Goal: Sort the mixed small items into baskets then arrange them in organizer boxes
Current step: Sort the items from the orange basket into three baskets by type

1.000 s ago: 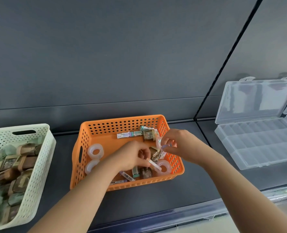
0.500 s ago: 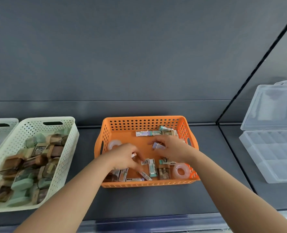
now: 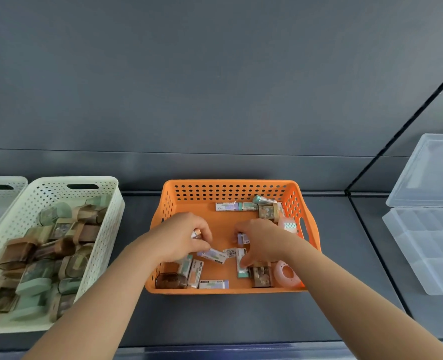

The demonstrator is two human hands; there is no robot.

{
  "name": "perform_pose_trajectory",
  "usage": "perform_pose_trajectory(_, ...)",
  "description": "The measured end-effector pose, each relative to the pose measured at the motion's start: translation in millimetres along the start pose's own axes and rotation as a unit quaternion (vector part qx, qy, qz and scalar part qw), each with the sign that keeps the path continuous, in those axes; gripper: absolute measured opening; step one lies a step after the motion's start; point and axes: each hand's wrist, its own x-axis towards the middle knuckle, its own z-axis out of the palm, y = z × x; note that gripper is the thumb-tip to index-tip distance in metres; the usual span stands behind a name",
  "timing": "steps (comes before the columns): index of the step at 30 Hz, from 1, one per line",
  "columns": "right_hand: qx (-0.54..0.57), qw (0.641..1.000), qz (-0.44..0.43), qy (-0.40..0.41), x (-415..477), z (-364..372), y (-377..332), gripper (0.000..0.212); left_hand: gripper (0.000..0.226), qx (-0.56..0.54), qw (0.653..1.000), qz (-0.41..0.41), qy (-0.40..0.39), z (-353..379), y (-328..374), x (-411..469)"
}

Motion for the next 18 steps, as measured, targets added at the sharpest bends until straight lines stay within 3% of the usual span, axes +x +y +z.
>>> perform_pose_trajectory(7, 0.042, 0.999, 0.011, -0.029, 0, 4, 5, 0.047, 0.008, -0.027, 0.999, 0.012, 0.039, 6, -10, -11)
perform_pose_trajectory(13, 0.042, 0.998, 0.000, -0.048, -6, 1, 6, 0.027, 0.009, -0.049, 0.996, 0.013, 0.070, 6, -7, -16)
perform_pose_trajectory(18, 0.025, 0.997, -0.013, -0.071, -12, 1, 2, 0.040, 0.008, -0.046, 0.995, 0.011, 0.086, 12, -5, -17)
